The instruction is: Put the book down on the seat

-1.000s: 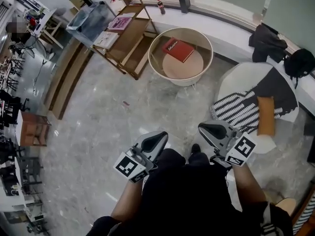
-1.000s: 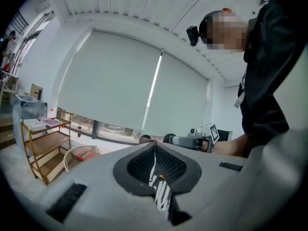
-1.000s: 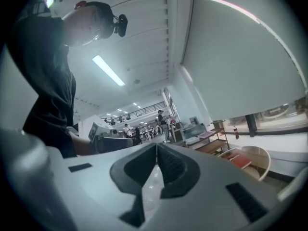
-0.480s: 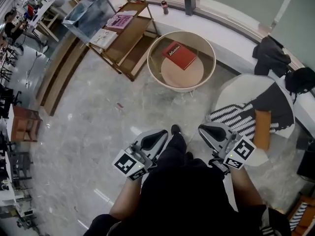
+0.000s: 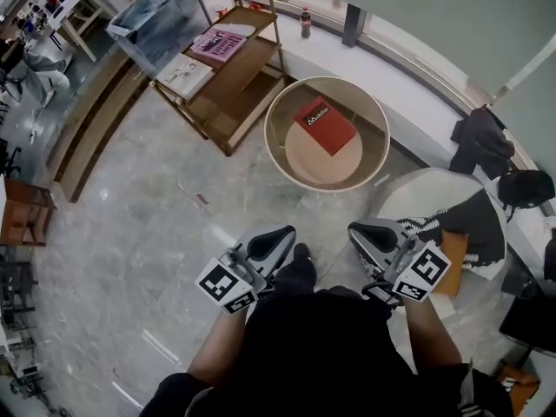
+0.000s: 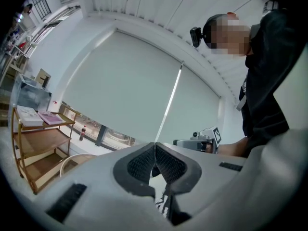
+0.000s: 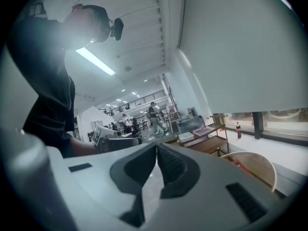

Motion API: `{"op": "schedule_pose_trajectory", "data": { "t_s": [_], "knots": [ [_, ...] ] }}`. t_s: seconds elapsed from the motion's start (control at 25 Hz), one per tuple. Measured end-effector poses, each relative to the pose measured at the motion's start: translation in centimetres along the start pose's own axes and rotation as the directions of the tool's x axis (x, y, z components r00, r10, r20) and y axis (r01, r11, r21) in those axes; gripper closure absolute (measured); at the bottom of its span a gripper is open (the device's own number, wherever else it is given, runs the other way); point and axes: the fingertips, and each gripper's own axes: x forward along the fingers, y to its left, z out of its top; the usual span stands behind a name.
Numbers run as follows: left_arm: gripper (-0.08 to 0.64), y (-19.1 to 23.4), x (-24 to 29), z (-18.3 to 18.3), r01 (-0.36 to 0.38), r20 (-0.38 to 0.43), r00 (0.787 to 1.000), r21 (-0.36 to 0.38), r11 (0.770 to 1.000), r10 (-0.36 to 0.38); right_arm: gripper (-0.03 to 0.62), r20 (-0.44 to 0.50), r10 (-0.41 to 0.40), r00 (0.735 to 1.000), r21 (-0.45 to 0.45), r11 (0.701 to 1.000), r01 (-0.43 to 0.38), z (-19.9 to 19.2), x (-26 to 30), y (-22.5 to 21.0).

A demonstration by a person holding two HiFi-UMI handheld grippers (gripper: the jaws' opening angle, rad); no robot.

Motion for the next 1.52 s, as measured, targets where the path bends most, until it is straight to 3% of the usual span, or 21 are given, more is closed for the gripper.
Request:
{"op": "schedule_pose_trajectory", "data": {
  "t_s": [0.28,0.52,0.88,1.04,1.24,1.52],
  "knots": [
    [0.535,6.3,2.8,1.1,0.019,0.018,1.000,-0.058,0.998,-0.018,0.563,-0.033,-0.066,0.997,-0.006,0.998,0.065,2.0,2.6,-4.5],
    [0.535,10.4,5.4,0.2,0.022,-0.022,0.999,-0.087,0.996,-0.024,0.563,-0.033,-0.105,0.994,0.026,0.994,0.106,2.7,4.3,-9.5],
    [0.535,16.5,11.6,3.2,-0.015,-0.051,0.999,-0.044,0.999,0.013,0.563,0.026,-0.067,0.997,0.037,0.997,0.066,5.4,7.8,-17.9],
    [0.535,19.7,14.5,5.1,-0.065,-0.055,0.996,-0.035,0.997,0.063,0.563,0.038,-0.045,0.998,0.054,0.998,0.043,7.0,8.8,-22.3],
    [0.535,23.6,19.3,5.1,-0.112,-0.147,0.983,-0.019,0.993,0.108,0.563,0.071,-0.036,0.997,0.095,0.995,0.030,8.5,8.8,-28.4],
    [0.535,26.3,24.6,4.2,-0.025,-0.343,0.939,0.005,1.000,0.026,0.561,0.099,-0.099,0.990,0.185,0.980,0.079,7.1,9.1,-35.7]
  ]
}}
